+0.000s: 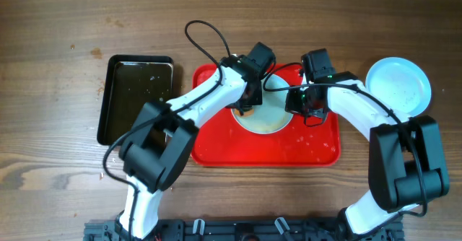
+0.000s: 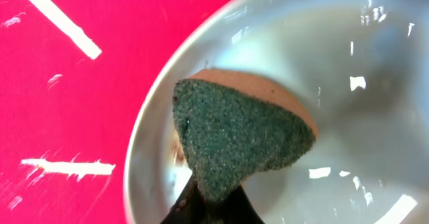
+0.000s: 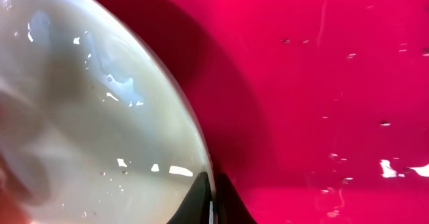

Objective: Clean dirty plates on tray and stack at the side
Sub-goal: 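Carry the plate right and stack it on the plate pile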

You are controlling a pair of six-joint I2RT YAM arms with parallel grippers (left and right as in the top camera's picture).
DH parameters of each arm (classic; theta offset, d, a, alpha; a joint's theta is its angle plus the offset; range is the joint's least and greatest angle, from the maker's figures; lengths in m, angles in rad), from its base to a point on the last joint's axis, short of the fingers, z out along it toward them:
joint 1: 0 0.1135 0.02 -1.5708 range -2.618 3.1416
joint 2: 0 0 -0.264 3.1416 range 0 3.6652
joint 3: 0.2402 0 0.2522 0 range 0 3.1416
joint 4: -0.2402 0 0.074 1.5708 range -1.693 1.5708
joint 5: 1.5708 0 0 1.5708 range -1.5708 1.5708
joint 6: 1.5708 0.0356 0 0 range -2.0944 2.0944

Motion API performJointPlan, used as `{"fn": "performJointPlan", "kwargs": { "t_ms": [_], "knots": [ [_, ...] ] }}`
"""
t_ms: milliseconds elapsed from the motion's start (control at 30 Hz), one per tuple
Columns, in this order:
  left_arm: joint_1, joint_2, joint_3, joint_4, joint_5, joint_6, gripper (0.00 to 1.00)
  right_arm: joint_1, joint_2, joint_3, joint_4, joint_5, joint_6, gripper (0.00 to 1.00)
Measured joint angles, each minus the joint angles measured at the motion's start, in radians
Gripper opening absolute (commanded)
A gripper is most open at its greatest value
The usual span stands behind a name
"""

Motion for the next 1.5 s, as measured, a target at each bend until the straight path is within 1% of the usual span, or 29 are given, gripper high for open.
{"fn": "performJointPlan", "kwargs": {
  "t_ms": [67,133,233,267,333,367,433,500,600,667,800,833,900,1000,1100,1167,1267,1333,1400,1500],
  "knots": [
    [0.010,-0.079,0.006,-0.091,-0.066,0.004,0.04,0.000,0.000,-0.002,0.004,-0.005,0.000,0.05],
    [0.035,-0.162,0.019,-0.150,-0.132,0.008,0.04,0.000,0.000,-0.002,0.005,-0.007,0.000,0.05],
    [0.105,-0.270,0.035,-0.259,-0.203,0.007,0.04,-0.002,0.000,-0.003,0.012,-0.008,0.000,0.05],
    [0.138,-0.280,0.040,-0.285,-0.217,0.007,0.04,-0.005,0.000,-0.003,0.011,-0.008,0.000,0.05],
    [0.210,-0.270,0.040,-0.323,-0.211,0.011,0.04,-0.023,0.000,0.009,-0.029,-0.005,0.000,0.05],
    [0.259,-0.259,0.040,-0.325,-0.183,0.019,0.04,-0.035,0.000,0.019,-0.059,0.007,-0.001,0.05],
    [0.332,-0.233,0.038,-0.326,-0.141,0.026,0.04,-0.056,-0.002,0.047,-0.128,0.070,-0.004,0.05],
    [0.377,-0.204,0.029,-0.324,-0.118,0.031,0.04,-0.062,-0.030,0.087,-0.192,0.182,-0.015,0.04],
    [0.389,-0.172,0.022,-0.312,-0.093,0.065,0.04,-0.062,-0.109,0.166,-0.243,0.354,-0.063,0.05],
    [0.388,-0.153,0.022,-0.305,-0.086,0.076,0.04,-0.062,-0.148,0.198,-0.247,0.429,-0.115,0.05],
    [0.388,-0.087,0.020,-0.284,-0.082,0.083,0.04,-0.062,-0.199,0.208,-0.256,0.561,-0.213,0.05],
    [0.389,-0.065,0.019,-0.277,-0.071,0.085,0.04,-0.062,-0.216,0.208,-0.256,0.597,-0.256,0.05],
    [0.389,-0.043,0.000,-0.239,-0.047,0.090,0.04,-0.048,-0.232,0.209,-0.258,0.626,-0.299,0.05],
    [0.389,-0.042,-0.018,-0.218,-0.029,0.090,0.04,0.064,-0.237,0.209,-0.253,0.707,-0.348,0.05],
    [0.389,-0.042,-0.019,-0.217,-0.011,0.101,0.04,0.191,-0.238,0.209,-0.236,0.850,-0.406,0.05],
    [0.388,-0.042,-0.019,-0.217,0.008,0.106,0.04,0.298,-0.238,0.209,-0.229,0.980,-0.450,0.05],
    [0.388,-0.042,-0.020,-0.218,0.037,0.113,0.04,0.444,-0.238,0.212,-0.147,1.260,-0.604,0.05],
    [0.389,-0.042,-0.021,-0.219,0.041,0.113,0.04,0.479,-0.238,0.213,-0.016,1.378,-0.737,0.05],
    [0.388,-0.042,-0.023,-0.221,0.041,0.113,0.04,0.495,-0.240,0.214,0.066,1.458,-0.854,0.04],
    [0.388,-0.042,-0.023,-0.221,0.042,0.113,0.04,0.495,-0.240,0.214,0.107,1.511,-0.951,0.05]
  ]
}}
